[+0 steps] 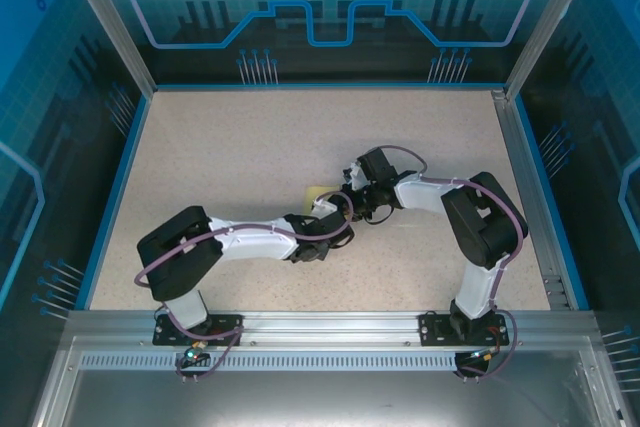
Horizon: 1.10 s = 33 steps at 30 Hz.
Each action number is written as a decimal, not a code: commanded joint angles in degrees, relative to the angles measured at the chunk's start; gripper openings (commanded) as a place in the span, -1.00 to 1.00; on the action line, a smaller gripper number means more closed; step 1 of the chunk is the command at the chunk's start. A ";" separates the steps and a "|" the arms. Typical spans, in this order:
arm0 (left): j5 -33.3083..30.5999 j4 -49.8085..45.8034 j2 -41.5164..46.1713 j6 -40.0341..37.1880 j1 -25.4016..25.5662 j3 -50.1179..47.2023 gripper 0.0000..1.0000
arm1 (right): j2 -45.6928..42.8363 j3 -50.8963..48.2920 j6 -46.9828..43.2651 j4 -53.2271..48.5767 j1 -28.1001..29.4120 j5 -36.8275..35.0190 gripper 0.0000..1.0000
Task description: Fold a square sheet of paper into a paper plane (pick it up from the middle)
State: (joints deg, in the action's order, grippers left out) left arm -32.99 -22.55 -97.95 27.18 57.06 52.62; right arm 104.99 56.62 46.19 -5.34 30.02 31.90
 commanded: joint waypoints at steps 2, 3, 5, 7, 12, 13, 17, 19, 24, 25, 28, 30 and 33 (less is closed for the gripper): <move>2.03 2.45 3.10 -1.27 -0.27 -2.50 -0.90 | -0.28 2.27 -0.52 -1.98 0.87 0.69 -0.48; 2.31 2.91 3.44 -1.46 -0.37 -2.84 -0.87 | -0.11 2.40 -0.43 -1.95 0.85 0.66 -0.51; 2.45 3.27 3.73 -1.70 -0.44 -3.31 -0.79 | 0.14 2.70 -0.40 -2.16 1.16 0.78 -0.58; 2.08 2.91 3.73 -1.96 -0.54 -3.22 -0.73 | 0.50 3.30 -0.53 -2.92 1.44 0.88 -0.64; 0.96 1.77 3.52 -1.91 -0.63 -2.87 -0.34 | 0.44 3.92 -0.39 -3.32 1.96 1.01 -0.71; 0.58 1.38 3.47 -1.63 -0.63 -2.80 -0.31 | 0.47 4.17 -0.34 -3.57 1.95 0.98 -0.72; -0.74 0.41 3.56 -0.64 -0.57 -3.21 -0.24 | 0.31 4.29 -0.33 -3.88 1.97 0.96 -0.72; -0.96 0.16 3.48 -0.23 -0.62 -3.31 -0.27 | 0.19 4.29 -0.23 -3.97 1.90 0.97 -0.72; -1.98 -0.48 3.29 0.93 -0.61 -3.53 -0.32 | -0.03 4.46 -0.42 -4.32 1.93 0.84 -0.72; -2.18 -0.44 3.29 0.95 -0.58 -3.52 -0.32 | 0.00 4.55 -0.53 -4.39 1.96 0.89 -0.72; -2.39 -0.29 3.34 0.78 -0.65 -3.49 -0.24 | -0.14 4.43 -0.43 -4.59 1.92 0.79 -0.76; -2.56 -0.29 3.06 0.59 -0.63 -3.45 -0.23 | -0.20 4.31 -0.41 -4.50 1.93 0.71 -0.77; -2.69 -0.48 2.29 0.64 -0.63 -3.30 -0.25 | -0.22 4.38 -0.52 -4.60 1.96 0.68 -0.78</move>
State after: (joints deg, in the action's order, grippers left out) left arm -33.71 -21.37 -95.66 27.03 56.73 49.98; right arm 105.01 59.64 46.11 -8.16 31.14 31.97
